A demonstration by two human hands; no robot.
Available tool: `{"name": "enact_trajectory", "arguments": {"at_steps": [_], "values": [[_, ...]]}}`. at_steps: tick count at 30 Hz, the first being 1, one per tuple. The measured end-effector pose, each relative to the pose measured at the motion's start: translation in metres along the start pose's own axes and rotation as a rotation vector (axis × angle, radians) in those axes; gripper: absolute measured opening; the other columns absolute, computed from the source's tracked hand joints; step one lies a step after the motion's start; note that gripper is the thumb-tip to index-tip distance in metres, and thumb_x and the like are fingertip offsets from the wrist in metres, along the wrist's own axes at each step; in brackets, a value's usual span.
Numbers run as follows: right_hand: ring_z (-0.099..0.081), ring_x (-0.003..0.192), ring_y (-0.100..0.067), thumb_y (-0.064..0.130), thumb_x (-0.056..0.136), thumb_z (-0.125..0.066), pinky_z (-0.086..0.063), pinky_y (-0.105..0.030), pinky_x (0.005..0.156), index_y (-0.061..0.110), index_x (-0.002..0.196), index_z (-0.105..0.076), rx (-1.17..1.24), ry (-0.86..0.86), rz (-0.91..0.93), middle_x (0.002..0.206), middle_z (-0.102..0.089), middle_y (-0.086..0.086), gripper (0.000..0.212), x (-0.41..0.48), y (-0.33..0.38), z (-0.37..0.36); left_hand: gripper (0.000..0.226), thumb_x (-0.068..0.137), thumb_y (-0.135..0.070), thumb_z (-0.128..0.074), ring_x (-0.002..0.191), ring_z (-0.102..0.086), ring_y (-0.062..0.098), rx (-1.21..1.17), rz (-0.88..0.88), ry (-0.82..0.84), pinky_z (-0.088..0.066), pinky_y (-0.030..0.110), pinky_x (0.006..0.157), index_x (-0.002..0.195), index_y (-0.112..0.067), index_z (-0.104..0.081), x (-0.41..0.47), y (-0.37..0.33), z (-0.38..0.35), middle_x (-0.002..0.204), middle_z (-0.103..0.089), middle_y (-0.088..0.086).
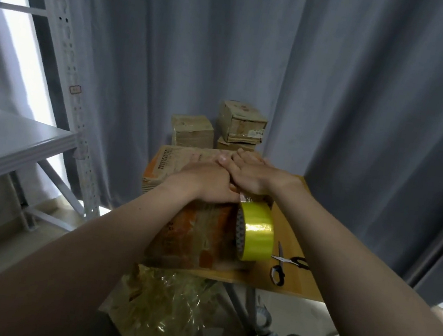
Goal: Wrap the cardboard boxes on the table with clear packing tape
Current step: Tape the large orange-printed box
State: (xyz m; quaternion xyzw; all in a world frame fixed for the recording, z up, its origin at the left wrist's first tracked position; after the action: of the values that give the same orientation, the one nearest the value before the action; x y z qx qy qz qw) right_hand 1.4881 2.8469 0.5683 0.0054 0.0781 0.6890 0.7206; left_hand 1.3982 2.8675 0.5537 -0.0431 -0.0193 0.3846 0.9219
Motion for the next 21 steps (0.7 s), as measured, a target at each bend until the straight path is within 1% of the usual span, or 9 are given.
{"name": "enact_trajectory", "arguments": {"at_steps": [2,4,8,11,15,17,19,20,21], "values": [[0.003,0.160,-0.019,0.064,0.105,-0.002,0.002,-0.047,0.126,0.021,0.166,-0.008,-0.010,-0.012,-0.013,0.174,-0.001,-0.003,0.075,0.018,-0.001,0.002,0.094,0.088,-0.080,-0.049,0.157,-0.017,0.027,0.005,0.019,-0.009,-0.015,0.056,0.126,0.163,-0.030,-0.023,0.003,0.002,0.003,0.173,-0.015,0.005],[-0.001,0.160,-0.019,0.065,0.104,-0.003,-0.003,-0.051,0.128,0.021,0.166,-0.015,-0.024,-0.032,-0.026,0.174,-0.007,-0.002,0.076,0.034,-0.002,0.003,0.100,0.087,-0.079,-0.050,0.155,-0.022,0.030,0.011,0.044,-0.013,-0.016,0.053,0.126,0.165,-0.024,-0.020,0.004,0.003,0.005,0.171,-0.019,0.011],[-0.002,0.160,-0.019,0.067,0.103,-0.003,-0.004,-0.056,0.126,0.025,0.166,-0.017,0.012,-0.043,-0.043,0.174,-0.007,0.001,0.076,0.050,-0.005,0.005,0.111,0.086,-0.080,-0.052,0.156,-0.017,0.030,-0.035,0.061,-0.017,-0.020,0.049,0.126,0.166,-0.019,-0.005,0.004,0.004,0.003,0.172,-0.009,0.013],[0.002,0.160,-0.019,0.066,0.103,-0.002,0.002,-0.056,0.126,0.025,0.166,-0.011,0.008,-0.046,-0.039,0.174,-0.001,0.001,0.076,0.050,-0.004,0.005,0.115,0.085,-0.082,-0.052,0.158,-0.011,0.029,-0.051,0.063,-0.015,-0.015,0.051,0.127,0.166,-0.020,0.000,0.004,0.005,0.003,0.173,-0.004,0.011],[-0.003,0.160,-0.024,0.052,0.110,-0.010,-0.004,-0.055,0.127,0.021,0.165,-0.020,0.058,-0.031,-0.009,0.173,-0.007,-0.007,0.063,0.034,-0.001,0.008,0.111,0.081,-0.080,-0.060,0.154,-0.024,0.028,-0.100,0.057,-0.066,-0.018,0.051,0.126,0.165,-0.023,-0.017,-0.003,0.003,0.007,0.170,-0.021,0.007],[-0.027,0.155,-0.027,0.043,0.113,-0.021,-0.023,-0.047,0.124,0.025,0.158,-0.039,0.180,-0.065,0.104,0.166,-0.033,-0.009,0.052,0.016,0.002,0.011,0.101,0.075,-0.074,-0.069,0.145,-0.041,0.025,-0.199,0.026,-0.113,-0.028,0.050,0.122,0.159,-0.029,-0.036,-0.008,0.007,0.011,0.161,-0.041,0.002],[-0.051,0.133,-0.015,0.037,0.113,-0.034,-0.040,-0.024,0.105,0.024,0.144,-0.059,0.426,-0.160,0.172,0.143,-0.058,0.002,0.042,-0.007,-0.007,0.012,0.090,0.070,-0.064,-0.077,0.135,-0.052,0.019,-0.381,-0.044,-0.187,-0.040,0.041,0.115,0.149,-0.032,-0.050,-0.016,0.009,0.020,0.148,-0.056,-0.004],[-0.054,0.125,-0.011,0.036,0.112,-0.038,-0.042,-0.018,0.096,0.022,0.139,-0.063,0.536,-0.219,0.174,0.133,-0.060,0.008,0.039,-0.020,-0.014,0.011,0.085,0.073,-0.055,-0.081,0.134,-0.053,0.014,-0.467,-0.075,-0.238,-0.041,0.034,0.112,0.149,-0.031,-0.052,-0.022,0.010,0.026,0.147,-0.058,-0.005],[-0.054,0.123,-0.010,0.038,0.111,-0.042,-0.042,-0.018,0.097,0.019,0.140,-0.062,0.639,-0.275,0.171,0.131,-0.059,0.010,0.040,-0.032,-0.022,0.009,0.084,0.077,-0.047,-0.084,0.134,-0.049,0.007,-0.508,-0.091,-0.300,-0.039,0.028,0.111,0.152,-0.029,-0.050,-0.029,0.010,0.031,0.150,-0.055,-0.005]]}}
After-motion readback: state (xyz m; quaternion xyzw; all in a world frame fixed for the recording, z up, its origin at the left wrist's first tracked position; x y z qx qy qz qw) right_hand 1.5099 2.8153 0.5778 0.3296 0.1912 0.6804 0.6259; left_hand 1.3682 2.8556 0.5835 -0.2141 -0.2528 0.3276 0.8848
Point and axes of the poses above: each hand's wrist, its own x-axis towards the middle knuckle, its own z-axis out of the back of the hand, y = z × x, the point moved 7 cm from there along x, towards the middle knuckle
